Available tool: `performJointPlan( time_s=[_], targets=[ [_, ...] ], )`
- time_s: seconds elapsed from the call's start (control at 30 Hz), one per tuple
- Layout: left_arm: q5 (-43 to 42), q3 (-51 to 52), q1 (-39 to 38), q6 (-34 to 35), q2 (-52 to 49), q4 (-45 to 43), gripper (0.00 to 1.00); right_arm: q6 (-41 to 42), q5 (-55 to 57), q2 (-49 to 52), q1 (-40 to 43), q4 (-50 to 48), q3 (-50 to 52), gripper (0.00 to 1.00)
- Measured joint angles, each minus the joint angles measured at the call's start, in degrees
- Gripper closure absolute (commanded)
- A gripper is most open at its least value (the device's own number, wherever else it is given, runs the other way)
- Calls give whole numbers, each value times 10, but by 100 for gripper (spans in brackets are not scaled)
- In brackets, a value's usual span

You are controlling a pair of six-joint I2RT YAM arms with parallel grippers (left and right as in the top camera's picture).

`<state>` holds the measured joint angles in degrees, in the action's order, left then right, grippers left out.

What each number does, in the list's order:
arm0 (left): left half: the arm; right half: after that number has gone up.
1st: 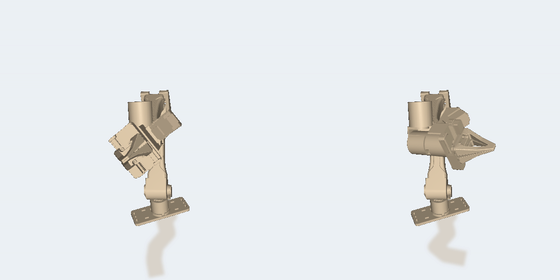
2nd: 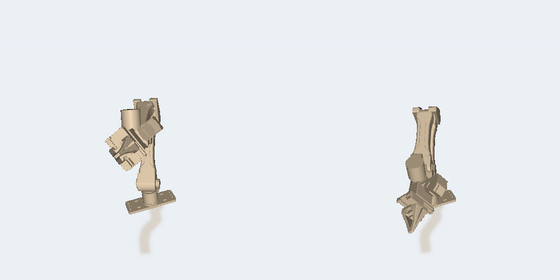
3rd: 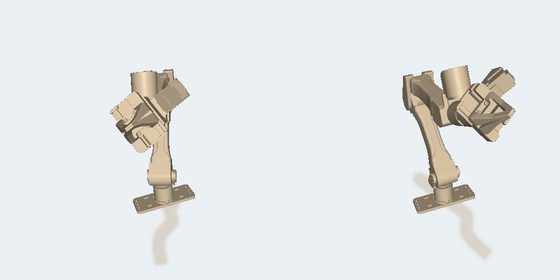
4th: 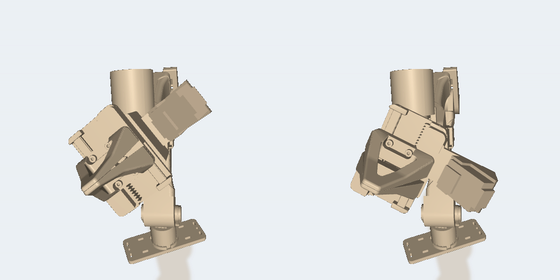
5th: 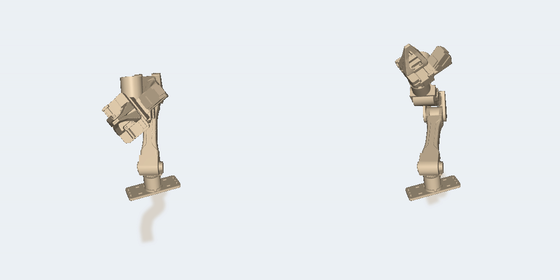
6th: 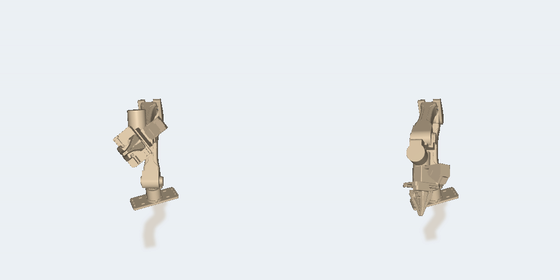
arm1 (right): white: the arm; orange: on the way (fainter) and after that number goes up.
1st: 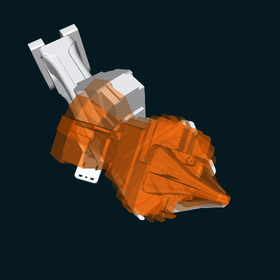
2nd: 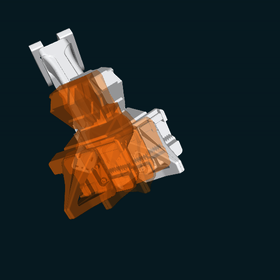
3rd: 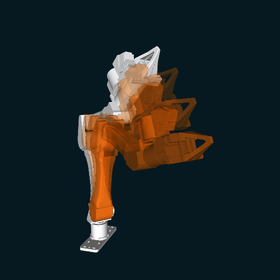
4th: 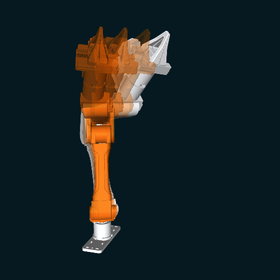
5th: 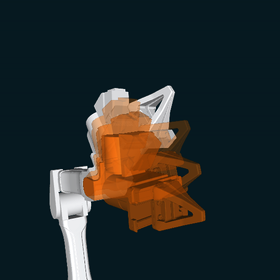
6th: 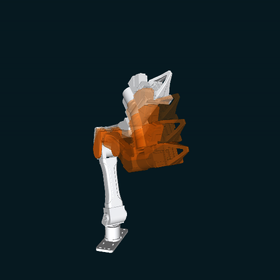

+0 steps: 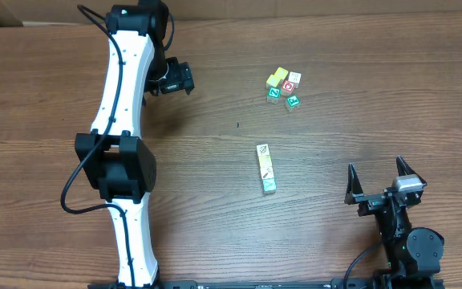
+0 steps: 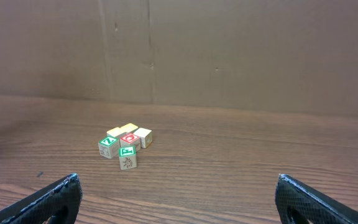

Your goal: Flip 3 blocks

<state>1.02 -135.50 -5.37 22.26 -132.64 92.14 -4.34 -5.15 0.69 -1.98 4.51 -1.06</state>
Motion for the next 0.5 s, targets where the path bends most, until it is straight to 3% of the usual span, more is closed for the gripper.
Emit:
performJointPlan(
  time_s=[0.23, 0.5],
  targets=[
    [0, 0, -13, 0, 71, 0, 0, 0, 0, 0, 0, 0, 0, 0],
    [-2, -1, -14, 0, 293, -1, 0, 0, 0, 0, 0, 0, 0, 0]
  ],
)
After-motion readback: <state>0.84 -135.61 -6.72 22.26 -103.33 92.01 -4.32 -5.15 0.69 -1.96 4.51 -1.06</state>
